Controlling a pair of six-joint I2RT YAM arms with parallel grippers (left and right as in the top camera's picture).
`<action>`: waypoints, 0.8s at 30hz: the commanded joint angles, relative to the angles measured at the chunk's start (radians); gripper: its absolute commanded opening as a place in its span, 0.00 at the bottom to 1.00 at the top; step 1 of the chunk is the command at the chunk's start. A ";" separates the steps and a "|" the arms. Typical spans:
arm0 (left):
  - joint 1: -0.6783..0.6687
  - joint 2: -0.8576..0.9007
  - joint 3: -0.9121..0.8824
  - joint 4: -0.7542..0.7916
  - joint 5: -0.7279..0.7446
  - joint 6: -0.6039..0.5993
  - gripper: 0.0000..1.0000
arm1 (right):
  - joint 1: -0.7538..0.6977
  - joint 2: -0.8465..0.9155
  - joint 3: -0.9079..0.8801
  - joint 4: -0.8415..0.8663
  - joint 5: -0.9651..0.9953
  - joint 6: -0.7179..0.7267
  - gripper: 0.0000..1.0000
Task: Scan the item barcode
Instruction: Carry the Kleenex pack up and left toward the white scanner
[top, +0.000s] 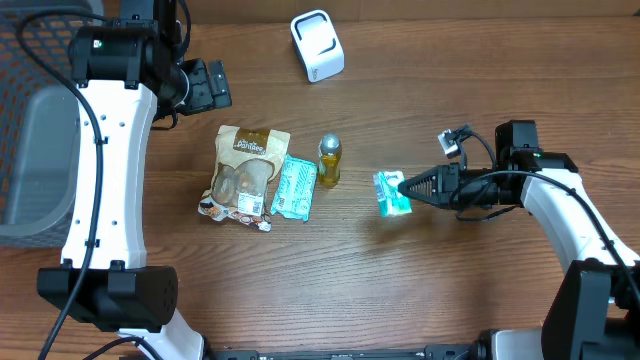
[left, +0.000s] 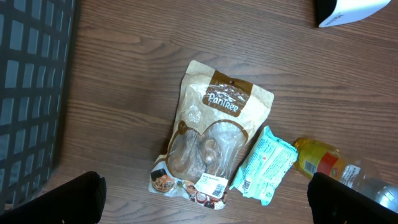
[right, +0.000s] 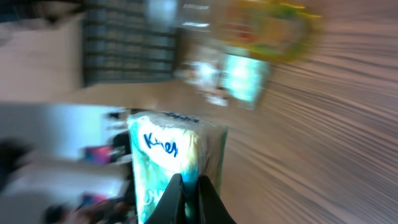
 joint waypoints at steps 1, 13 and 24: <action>-0.006 0.002 0.015 0.004 0.005 0.011 1.00 | 0.014 -0.010 0.003 0.023 0.448 0.215 0.04; -0.006 0.002 0.015 0.004 0.005 0.011 1.00 | 0.204 -0.010 0.303 -0.093 0.797 0.368 0.04; -0.006 0.002 0.015 0.003 0.005 0.011 0.99 | 0.375 0.092 1.032 -0.444 1.100 0.416 0.04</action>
